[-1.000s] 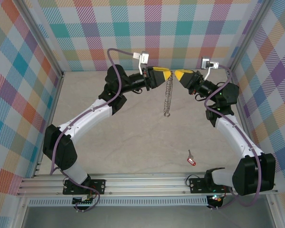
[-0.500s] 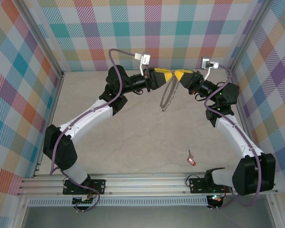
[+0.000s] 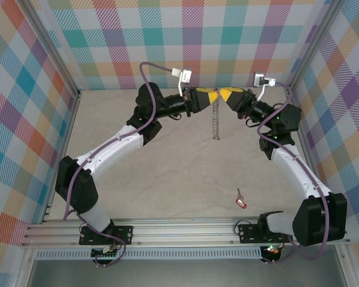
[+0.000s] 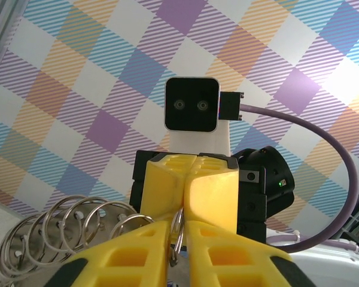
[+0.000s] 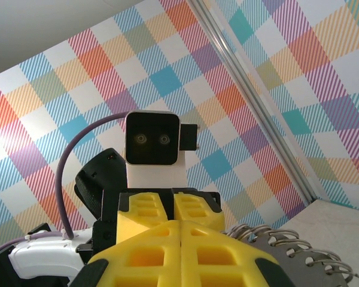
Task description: Put the keys on the keyring
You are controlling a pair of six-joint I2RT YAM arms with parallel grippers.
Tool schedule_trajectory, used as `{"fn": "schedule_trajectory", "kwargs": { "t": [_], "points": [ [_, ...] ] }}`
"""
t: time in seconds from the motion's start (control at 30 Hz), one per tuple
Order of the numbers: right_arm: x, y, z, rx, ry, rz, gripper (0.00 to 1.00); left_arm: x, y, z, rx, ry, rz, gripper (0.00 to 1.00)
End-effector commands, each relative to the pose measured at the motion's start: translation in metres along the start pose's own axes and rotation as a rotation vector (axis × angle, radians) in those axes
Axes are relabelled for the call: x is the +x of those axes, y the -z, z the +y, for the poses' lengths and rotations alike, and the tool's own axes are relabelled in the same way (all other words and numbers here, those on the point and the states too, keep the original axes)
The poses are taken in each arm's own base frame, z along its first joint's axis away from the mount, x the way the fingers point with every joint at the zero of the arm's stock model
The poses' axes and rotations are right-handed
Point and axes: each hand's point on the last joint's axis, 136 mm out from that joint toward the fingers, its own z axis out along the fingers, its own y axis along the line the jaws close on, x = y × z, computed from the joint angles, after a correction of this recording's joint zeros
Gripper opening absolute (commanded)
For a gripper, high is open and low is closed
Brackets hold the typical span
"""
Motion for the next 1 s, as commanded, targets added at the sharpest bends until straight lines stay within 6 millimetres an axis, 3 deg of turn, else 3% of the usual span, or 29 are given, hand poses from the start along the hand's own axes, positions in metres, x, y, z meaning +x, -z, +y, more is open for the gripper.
{"fn": "schedule_trajectory", "kwargs": {
  "t": [0.0, 0.1, 0.17, 0.33, 0.57, 0.77, 0.97],
  "points": [
    [-0.005, -0.001, 0.013, -0.041, 0.040, -0.014, 0.00, -0.007, -0.007, -0.015, 0.043, -0.046, -0.008, 0.08],
    [-0.003, -0.002, 0.013, -0.031, 0.029, 0.006, 0.00, -0.005, -0.008, -0.013, 0.036, -0.051, 0.006, 0.00],
    [-0.002, 0.000, 0.007, 0.008, 0.017, 0.018, 0.27, -0.003, -0.007, -0.013, 0.025, -0.069, 0.022, 0.00],
    [0.000, 0.009, 0.001, 0.069, 0.008, 0.044, 0.45, 0.006, -0.001, -0.013, -0.015, -0.138, 0.104, 0.00],
    [0.006, 0.025, 0.008, 0.105, 0.032, 0.079, 0.48, 0.012, 0.008, -0.018, -0.017, -0.233, 0.221, 0.00],
    [0.027, 0.031, 0.019, 0.079, 0.021, 0.189, 0.45, 0.015, 0.013, -0.025, 0.026, -0.273, 0.298, 0.00],
    [0.037, 0.032, 0.020, 0.053, 0.011, 0.234, 0.44, 0.017, 0.014, -0.032, 0.073, -0.283, 0.341, 0.00]
  ]
}}
